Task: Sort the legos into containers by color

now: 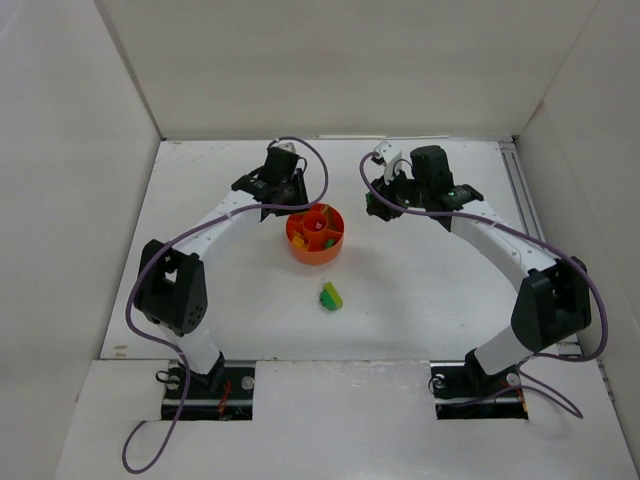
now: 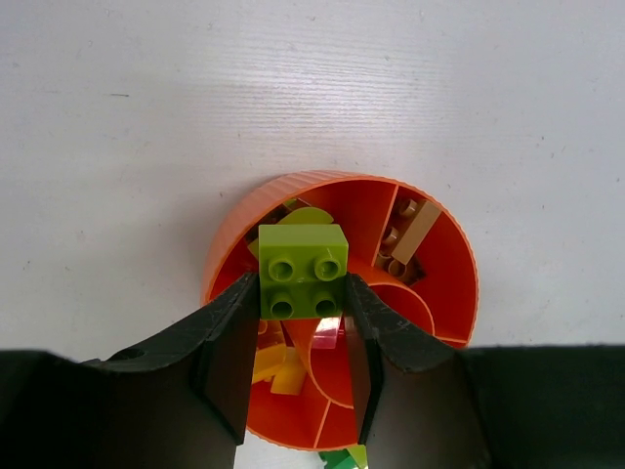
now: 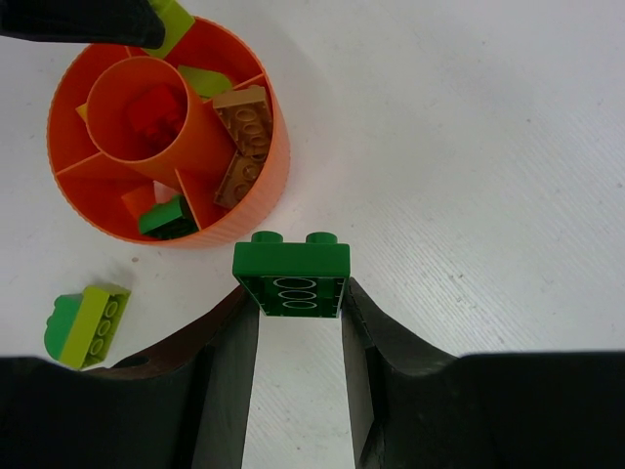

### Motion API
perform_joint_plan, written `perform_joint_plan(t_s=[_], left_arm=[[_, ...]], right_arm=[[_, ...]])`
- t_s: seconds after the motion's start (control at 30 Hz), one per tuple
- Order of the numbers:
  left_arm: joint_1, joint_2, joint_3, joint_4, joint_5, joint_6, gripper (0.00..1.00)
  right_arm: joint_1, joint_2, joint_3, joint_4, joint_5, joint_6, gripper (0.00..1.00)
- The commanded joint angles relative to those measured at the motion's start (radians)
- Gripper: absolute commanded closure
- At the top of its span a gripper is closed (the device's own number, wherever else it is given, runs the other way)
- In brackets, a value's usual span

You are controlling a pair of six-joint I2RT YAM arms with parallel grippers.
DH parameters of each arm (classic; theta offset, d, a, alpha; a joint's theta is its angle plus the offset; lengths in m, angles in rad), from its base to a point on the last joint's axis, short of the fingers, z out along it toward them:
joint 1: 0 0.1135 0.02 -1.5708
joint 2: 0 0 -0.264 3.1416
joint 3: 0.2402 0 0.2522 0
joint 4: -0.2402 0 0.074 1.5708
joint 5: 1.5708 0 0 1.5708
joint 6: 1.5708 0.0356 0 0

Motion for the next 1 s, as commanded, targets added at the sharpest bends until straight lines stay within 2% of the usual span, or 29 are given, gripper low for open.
perform_joint_plan(t_s=[0.0,0.2,0.73,0.97], left_arm=[[0.004,-0.088,-0.002,0.009,0.012,0.011,1.00],[0.004,-0.177,-0.050,0.009,0.002,0.002,1.00],[0.004,-0.286,-0.205,-0.040,0.002,-0.056,1.00],[0.004,-0.309,-0.216,-0.062,0.002,-0.056,1.00]], right_arm=[[-0.008,-0.038,0.018,0.025,-0.026,-0.008,1.00],[-0.008,-0.038,0.018,0.025,-0.026,-0.008,1.00],[0.002,-0.048,0.008,0.025,-0.026,-0.008,1.00],[0.011,-0.048,0.008,0.025,-0.026,-0.008,1.00]])
